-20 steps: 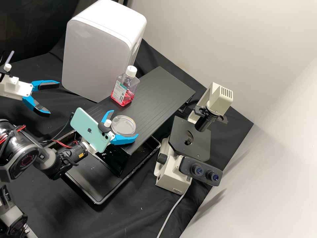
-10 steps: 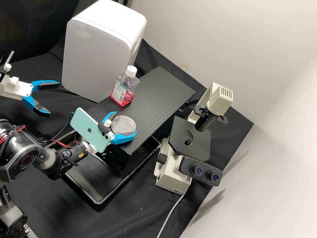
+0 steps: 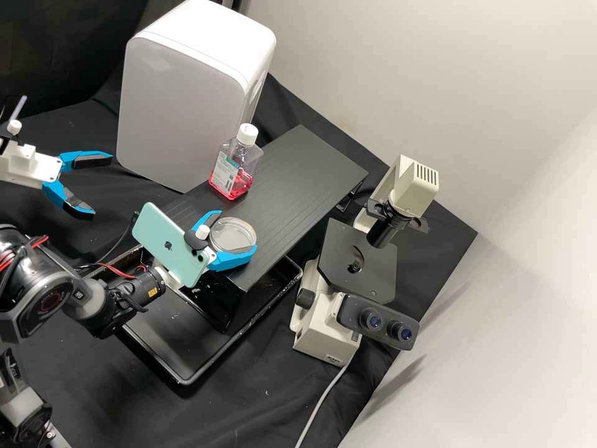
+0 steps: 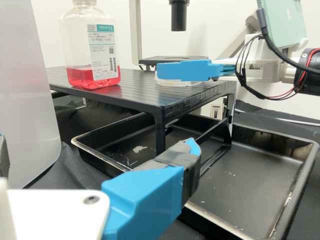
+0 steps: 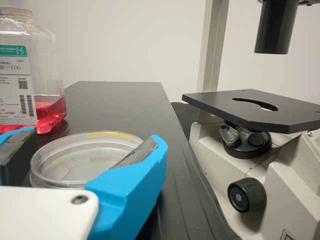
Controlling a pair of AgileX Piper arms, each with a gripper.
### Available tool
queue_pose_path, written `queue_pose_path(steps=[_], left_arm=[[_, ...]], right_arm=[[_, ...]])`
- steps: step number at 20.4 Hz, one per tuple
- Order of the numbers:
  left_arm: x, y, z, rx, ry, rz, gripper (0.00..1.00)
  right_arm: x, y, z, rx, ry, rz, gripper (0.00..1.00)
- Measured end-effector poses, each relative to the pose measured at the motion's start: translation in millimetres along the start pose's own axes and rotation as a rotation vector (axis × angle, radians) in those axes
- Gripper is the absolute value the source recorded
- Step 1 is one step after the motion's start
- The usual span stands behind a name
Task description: Remove the lid from the petri dish
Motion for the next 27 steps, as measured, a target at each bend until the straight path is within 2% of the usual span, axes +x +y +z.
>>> queue_pose_path(steps=[7,11,16,21,27], left_arm=[[0.0,0.0,0.0,0.000,0.000,0.000,1.00],[0.0,0.0,-0.1,0.000,0.001,0.000,1.00],[0.0,0.0,-0.1,0.000,0.001,0.000,1.00],[0.0,0.0,-0.1,0.000,0.001,0.000,1.00],[0.0,0.0,-0.1,0.000,0.001,0.000,1.00]], right_arm=[[-0.2,1.0,-0.4,0.002,0.000,0.005,0.00],[-1.4,4.6,-3.9,0.004,0.016,0.021,0.00],[-1.5,4.7,-4.1,0.004,0.016,0.022,0.00],[-3.3,5.6,-10.1,0.017,0.032,0.033,0.00],[-7.6,-4.8,-28.4,0.006,0.105,-0.008,0.00]])
